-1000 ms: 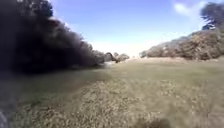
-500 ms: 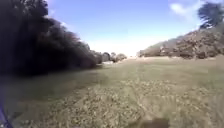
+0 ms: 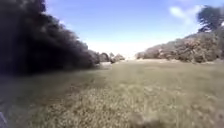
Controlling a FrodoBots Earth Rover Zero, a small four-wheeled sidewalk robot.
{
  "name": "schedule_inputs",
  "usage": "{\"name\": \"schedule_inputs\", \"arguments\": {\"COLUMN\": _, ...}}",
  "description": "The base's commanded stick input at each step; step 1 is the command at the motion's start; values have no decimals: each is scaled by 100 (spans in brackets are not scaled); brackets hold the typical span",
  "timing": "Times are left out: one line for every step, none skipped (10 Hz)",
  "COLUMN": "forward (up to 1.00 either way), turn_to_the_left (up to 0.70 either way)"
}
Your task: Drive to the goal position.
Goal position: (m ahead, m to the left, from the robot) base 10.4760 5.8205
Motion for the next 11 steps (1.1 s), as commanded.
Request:
{"name": "schedule_inputs", "arguments": {"forward": 70, "turn_to_the_left": 0}}
{"name": "schedule_inputs", "arguments": {"forward": 70, "turn_to_the_left": 0}}
{"name": "schedule_inputs", "arguments": {"forward": 70, "turn_to_the_left": 0}}
{"name": "schedule_inputs", "arguments": {"forward": 70, "turn_to_the_left": 0}}
{"name": "schedule_inputs", "arguments": {"forward": 70, "turn_to_the_left": 0}}
{"name": "schedule_inputs", "arguments": {"forward": 70, "turn_to_the_left": 0}}
{"name": "schedule_inputs", "arguments": {"forward": 70, "turn_to_the_left": 0}}
{"name": "schedule_inputs", "arguments": {"forward": 70, "turn_to_the_left": 0}}
{"name": "schedule_inputs", "arguments": {"forward": 70, "turn_to_the_left": 0}}
{"name": "schedule_inputs", "arguments": {"forward": 70, "turn_to_the_left": 0}}
{"name": "schedule_inputs", "arguments": {"forward": 70, "turn_to_the_left": 0}}
